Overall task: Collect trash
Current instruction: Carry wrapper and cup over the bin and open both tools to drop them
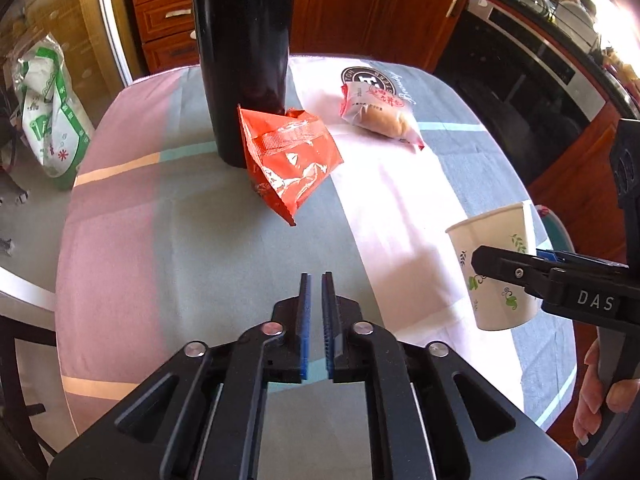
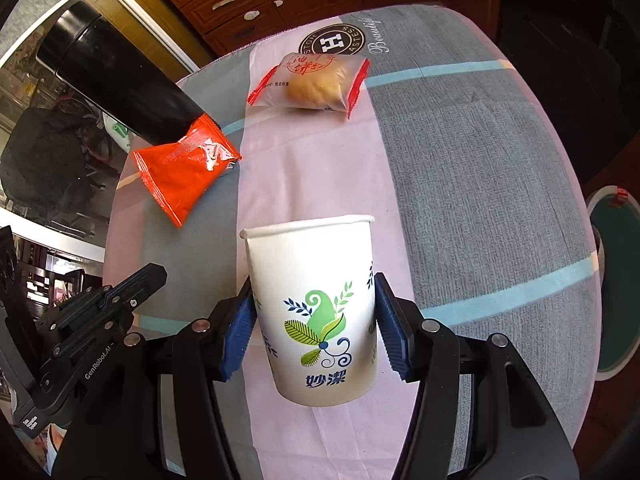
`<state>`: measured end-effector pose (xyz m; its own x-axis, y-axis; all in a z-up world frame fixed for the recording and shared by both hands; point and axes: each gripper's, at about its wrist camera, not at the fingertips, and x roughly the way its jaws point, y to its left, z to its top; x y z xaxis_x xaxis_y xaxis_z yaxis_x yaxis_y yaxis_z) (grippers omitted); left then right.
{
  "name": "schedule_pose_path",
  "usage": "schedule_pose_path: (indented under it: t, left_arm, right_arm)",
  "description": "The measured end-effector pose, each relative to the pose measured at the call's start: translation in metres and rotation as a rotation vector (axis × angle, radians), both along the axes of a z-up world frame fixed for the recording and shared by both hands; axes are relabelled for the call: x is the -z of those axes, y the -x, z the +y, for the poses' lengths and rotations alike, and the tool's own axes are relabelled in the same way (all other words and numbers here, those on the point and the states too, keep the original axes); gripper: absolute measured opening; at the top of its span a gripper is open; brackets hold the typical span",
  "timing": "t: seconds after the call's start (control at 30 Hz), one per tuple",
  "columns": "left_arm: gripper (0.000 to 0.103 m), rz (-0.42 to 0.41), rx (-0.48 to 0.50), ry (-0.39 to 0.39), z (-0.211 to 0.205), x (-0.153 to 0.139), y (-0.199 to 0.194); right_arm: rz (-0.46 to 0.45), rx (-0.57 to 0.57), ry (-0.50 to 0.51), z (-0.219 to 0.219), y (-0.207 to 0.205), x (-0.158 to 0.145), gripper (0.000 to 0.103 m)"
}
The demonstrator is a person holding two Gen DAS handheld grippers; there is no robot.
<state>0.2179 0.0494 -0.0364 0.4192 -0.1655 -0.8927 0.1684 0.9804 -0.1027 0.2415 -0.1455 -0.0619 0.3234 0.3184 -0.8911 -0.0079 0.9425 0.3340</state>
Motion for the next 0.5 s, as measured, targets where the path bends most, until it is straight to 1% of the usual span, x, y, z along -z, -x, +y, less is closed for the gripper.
schedule_pose_path:
  t: [0.03,0.07,0.1,0.17,0.23,0.3,0.37,0.5]
  left_arm:
    - [0.038,-0.004,-0.008,-0.001,0.001,-0.001,-0.006]
    - [0.059,-0.019,-0.016,-0.008,0.003,-0.002,-0.010]
    - [0.069,-0.039,-0.022,-0.018,0.005,-0.004,-0.014]
    - [0.071,-0.061,-0.027,-0.024,0.008,-0.006,-0.026]
    - [0.073,-0.059,-0.023,-0.017,0.010,-0.005,-0.039]
    - [0.075,-0.060,-0.012,-0.032,0.011,-0.003,-0.051]
    - [0.076,-0.053,-0.004,-0.041,0.012,0.002,-0.062]
    - [0.076,-0.030,-0.001,-0.023,0.015,0.011,-0.078]
  right_arm:
    - [-0.001,0.002,-0.003,-0.001,-0.002,-0.001,0.054]
    - [-0.002,0.003,-0.005,-0.002,-0.003,-0.001,0.054]
    - [-0.002,0.003,-0.006,-0.001,-0.006,-0.001,0.054]
    - [-0.003,-0.001,-0.004,0.001,-0.012,-0.002,0.054]
    - [-0.003,-0.004,-0.002,0.002,-0.020,-0.001,0.054]
    - [0.001,-0.004,-0.002,0.006,-0.033,0.001,0.054]
    - [0.004,-0.002,-0.002,0.008,-0.045,0.003,0.054]
    - [0.008,0.004,0.000,0.012,-0.071,0.006,0.054]
